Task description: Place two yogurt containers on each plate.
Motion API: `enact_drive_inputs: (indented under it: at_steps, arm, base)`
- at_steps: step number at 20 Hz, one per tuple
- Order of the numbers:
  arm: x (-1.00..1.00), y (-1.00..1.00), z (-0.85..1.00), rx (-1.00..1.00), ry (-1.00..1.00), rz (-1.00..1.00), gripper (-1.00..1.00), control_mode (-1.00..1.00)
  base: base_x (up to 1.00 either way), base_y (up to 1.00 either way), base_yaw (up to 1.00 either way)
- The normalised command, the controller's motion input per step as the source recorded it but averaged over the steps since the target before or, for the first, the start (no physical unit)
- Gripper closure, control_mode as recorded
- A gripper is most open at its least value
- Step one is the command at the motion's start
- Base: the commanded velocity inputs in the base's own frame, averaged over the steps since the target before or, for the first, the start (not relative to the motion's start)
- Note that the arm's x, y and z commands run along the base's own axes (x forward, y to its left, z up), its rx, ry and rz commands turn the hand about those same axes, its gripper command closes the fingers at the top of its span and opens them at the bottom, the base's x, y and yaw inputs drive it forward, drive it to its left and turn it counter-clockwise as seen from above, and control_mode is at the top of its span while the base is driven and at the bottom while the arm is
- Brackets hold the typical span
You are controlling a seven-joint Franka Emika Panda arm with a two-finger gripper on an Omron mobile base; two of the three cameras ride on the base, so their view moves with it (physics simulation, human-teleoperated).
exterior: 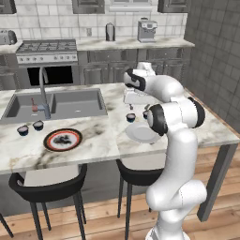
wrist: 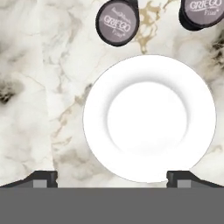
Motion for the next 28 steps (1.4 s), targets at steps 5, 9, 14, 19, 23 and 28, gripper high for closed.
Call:
enact_drive_inputs:
  at_steps: [5, 9, 14, 19, 23, 28]
  arm:
    - [0.36, 0.0, -0.36, -0.01, -0.15, -0.12, -1.0, -1.0]
    - [0.4, 0.0, -0.36, -0.01, -0.09, -0.13, -1.0, -1.0]
    - [0.32, 0.0, -0.33, -0.04, -0.04, -0.11, -1.0, -1.0]
    - [0.33, 0.0, -0.18, -0.02, 0.0, -0.1, -1.0, -1.0]
    - [0.37, 0.0, -0.07, 0.0, 0.01, -0.09, -1.0, -1.0]
    - [0.39, 0.0, -0.11, 0.0, 0.04, -0.09, -1.0, -1.0]
  base:
    - [0.0, 0.0, 0.0]
    - [0.0, 0.0, 0.0]
    - [0.0, 0.0, 0.0]
    - [0.0, 0.0, 0.0]
    - [0.0, 0.0, 0.0]
    - [0.0, 0.0, 0.0]
